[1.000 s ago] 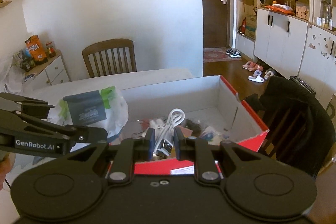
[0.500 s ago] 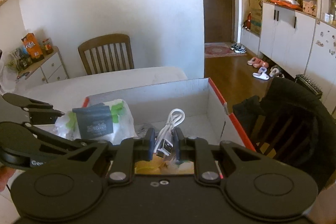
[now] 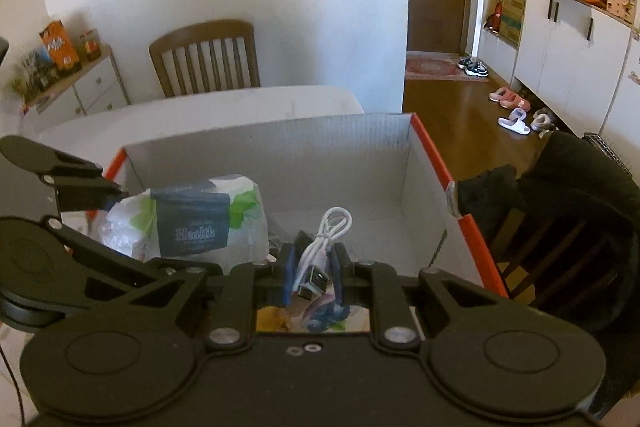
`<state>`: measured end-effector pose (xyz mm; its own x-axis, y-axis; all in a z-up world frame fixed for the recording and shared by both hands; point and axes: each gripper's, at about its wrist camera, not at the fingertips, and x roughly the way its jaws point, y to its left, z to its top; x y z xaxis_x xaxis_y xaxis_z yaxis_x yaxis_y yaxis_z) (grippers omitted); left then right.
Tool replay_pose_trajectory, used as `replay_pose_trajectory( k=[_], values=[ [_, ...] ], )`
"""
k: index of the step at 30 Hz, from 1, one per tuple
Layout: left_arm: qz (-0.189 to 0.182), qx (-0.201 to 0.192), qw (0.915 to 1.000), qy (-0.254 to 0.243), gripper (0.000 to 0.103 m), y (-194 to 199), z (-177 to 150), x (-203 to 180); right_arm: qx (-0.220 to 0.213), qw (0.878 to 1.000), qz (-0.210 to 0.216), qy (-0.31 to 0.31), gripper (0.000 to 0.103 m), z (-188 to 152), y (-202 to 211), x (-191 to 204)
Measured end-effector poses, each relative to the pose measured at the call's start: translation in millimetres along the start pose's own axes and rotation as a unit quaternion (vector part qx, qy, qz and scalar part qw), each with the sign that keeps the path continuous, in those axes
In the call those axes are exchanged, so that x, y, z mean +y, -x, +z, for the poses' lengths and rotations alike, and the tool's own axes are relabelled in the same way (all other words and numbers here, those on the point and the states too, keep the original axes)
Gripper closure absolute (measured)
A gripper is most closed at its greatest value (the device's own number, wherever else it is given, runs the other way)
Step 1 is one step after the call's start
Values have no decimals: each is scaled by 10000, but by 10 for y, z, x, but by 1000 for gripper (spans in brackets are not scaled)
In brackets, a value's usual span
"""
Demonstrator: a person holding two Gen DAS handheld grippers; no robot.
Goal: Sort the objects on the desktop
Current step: 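Carry the white-green bag and USB cable over into the red shoebox, then open both grippers to drop the bag and cable into the box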
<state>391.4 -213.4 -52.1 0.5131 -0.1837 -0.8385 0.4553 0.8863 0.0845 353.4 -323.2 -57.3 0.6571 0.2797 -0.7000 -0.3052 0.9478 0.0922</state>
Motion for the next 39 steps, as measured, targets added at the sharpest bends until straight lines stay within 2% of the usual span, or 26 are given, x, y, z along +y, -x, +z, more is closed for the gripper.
replay_pose_trajectory(
  k=[13, 17, 22, 29, 39],
  values=[
    [-37, 220, 9997, 30, 47, -168, -10, 30, 545, 9985, 84, -50, 85, -34, -272, -55],
    [-52, 224, 9997, 73, 44, -152, -15, 35, 625, 9979, 111, -112, 83, -42, -299, -79],
    [-113, 178, 9994, 275, 34, -138, -25, 131, 672, 9975, 158, -128, 74, -49, -283, -120],
    [-150, -15, 9993, 353, 21, -39, -54, 173, 587, 9978, 196, -238, 52, -62, -152, -161],
    [-210, -430, 9977, 470, 19, 320, -234, 222, 281, 9989, 280, -261, 38, -27, 174, -157]
  ],
)
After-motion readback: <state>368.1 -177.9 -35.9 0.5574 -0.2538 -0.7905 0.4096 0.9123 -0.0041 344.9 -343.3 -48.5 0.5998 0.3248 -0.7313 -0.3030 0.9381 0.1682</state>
